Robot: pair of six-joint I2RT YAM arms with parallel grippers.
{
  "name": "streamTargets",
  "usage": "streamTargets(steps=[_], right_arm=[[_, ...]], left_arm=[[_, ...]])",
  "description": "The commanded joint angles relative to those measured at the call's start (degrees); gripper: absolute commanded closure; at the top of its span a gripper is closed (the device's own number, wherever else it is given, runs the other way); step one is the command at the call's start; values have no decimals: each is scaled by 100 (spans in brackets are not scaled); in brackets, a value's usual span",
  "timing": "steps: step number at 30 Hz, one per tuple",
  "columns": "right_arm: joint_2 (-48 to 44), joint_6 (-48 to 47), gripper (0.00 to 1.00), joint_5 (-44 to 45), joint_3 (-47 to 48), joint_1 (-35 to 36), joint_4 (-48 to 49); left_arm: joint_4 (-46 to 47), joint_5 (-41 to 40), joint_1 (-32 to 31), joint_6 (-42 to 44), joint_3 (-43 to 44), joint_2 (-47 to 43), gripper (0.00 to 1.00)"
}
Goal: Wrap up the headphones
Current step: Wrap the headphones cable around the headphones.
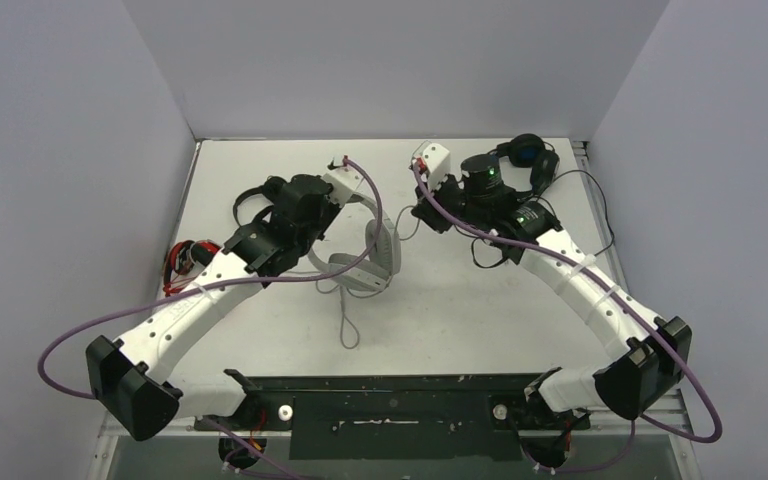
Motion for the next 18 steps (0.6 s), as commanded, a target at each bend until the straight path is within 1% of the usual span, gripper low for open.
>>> streamTargets(steps=[1,5,10,15,17,18], right_arm=[[-321,-119,100,-254,145,-116,720],[-96,-188,100,-438,584,-221,439],[66,-231,100,-335,939,-330,283],[242,-173,100,-120,1178,-458,206],[317,-181,100,-174,1247,-488,141],[318,-183,100,-263,1243,-487,116]], left_arm=[[-20,177,-12,-341,368,236,100],[56,295,-22,-455,318,385,100],[54,760,-21,-434,180,423,100],[-139,1579,-18,-429,156,425,100],[-139,1713,-13,-599,162,430,100],[-122,1610,-1,-793,182,445,100]])
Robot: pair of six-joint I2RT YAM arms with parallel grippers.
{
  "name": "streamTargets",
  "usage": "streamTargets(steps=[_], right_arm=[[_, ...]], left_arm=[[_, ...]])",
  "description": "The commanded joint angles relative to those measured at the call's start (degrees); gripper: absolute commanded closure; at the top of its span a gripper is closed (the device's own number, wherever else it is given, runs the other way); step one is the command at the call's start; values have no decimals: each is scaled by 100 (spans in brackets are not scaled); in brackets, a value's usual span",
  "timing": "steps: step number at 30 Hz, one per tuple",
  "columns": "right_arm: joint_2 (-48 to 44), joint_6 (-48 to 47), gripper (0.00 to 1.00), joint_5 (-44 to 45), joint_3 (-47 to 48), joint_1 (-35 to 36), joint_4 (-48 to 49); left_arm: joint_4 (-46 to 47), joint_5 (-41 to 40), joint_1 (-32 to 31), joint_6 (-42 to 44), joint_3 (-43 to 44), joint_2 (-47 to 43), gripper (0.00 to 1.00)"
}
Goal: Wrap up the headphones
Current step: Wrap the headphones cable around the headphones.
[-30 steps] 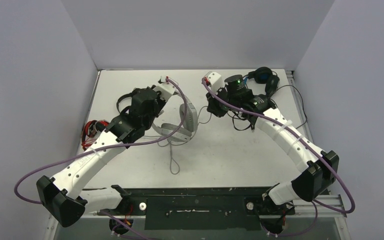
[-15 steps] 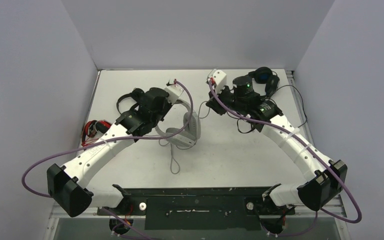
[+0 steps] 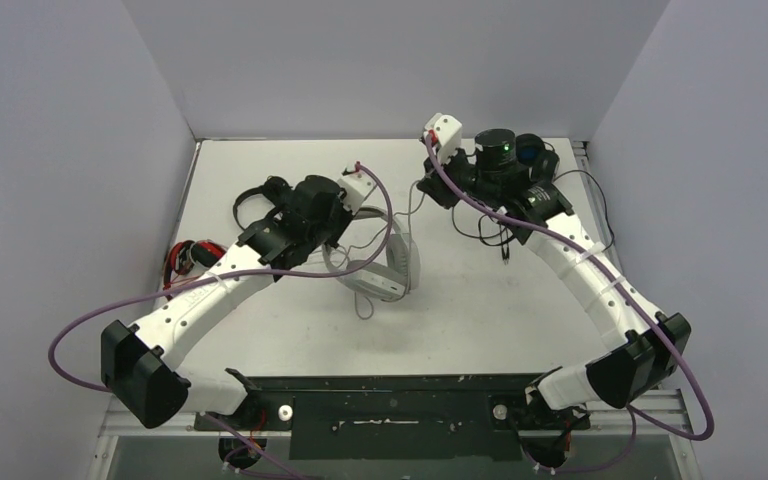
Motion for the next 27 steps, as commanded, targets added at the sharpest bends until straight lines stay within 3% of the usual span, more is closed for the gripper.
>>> streamTargets(steps=[1,6,15,21,27], right_arm=[[49,-35,100,-72,287,-107,169],[-596,-62,100,-376,-288,-36,372],[-1435,-556,100,-501,-633,411,236],[-1509,-956,100,-144,-458,1086,229],[-742,-1003,100,293,421,1263,-181]], left_arm=[[44,388,27,-612,218,-13,100],[-603,-297,440,-1779,954,704,100],[-1180,-86,1012,-3343,1965,1583,100],[-1465,-209,952,-3380,2447,2101,100],[-1226,-1231,143,-3111,2374,2235,100]])
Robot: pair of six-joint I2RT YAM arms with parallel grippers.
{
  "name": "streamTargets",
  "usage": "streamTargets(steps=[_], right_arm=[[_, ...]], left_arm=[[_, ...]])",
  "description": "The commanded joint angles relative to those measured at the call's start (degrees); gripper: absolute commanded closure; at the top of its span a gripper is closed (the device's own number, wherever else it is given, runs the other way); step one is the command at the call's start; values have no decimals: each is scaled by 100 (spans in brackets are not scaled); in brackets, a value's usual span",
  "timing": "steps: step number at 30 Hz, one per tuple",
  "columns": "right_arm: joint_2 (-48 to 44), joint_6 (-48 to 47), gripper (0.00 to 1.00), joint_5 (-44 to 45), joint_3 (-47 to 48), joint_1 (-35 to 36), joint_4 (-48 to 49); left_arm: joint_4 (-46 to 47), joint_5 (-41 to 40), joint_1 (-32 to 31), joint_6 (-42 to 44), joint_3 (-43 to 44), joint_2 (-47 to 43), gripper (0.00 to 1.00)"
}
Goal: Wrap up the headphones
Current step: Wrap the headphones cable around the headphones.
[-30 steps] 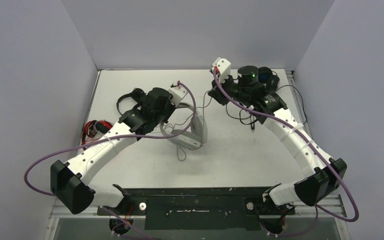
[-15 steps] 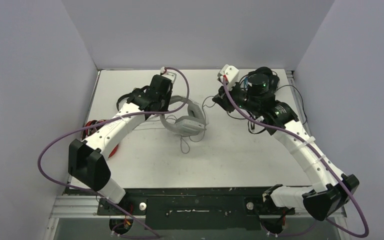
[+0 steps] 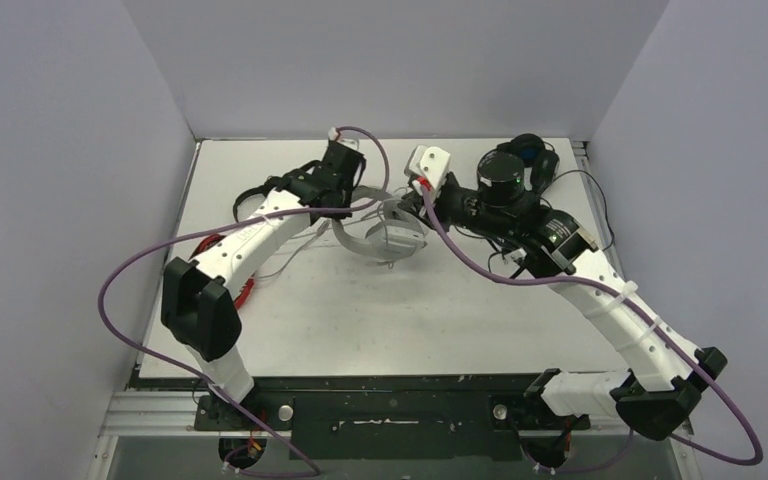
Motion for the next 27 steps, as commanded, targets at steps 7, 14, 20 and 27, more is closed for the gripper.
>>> streamTargets(steps=[7,14,20,27], right_arm=[[760,258,100,1177,769,-68,373],[800,1039,100,790,501,-1334,579],[685,1331,100,332,-41,-1788,1099],[995,1470,100,-419,-255,-2063,1196]], left_arm=[[964,-454,-863,22,-233,-287,100],[1914,312,-866,154,-1411,-1180,100],[2547,1604,-870,361,-2080,-1776,100],[3183,2994,-862,486,-2514,-2408,100]])
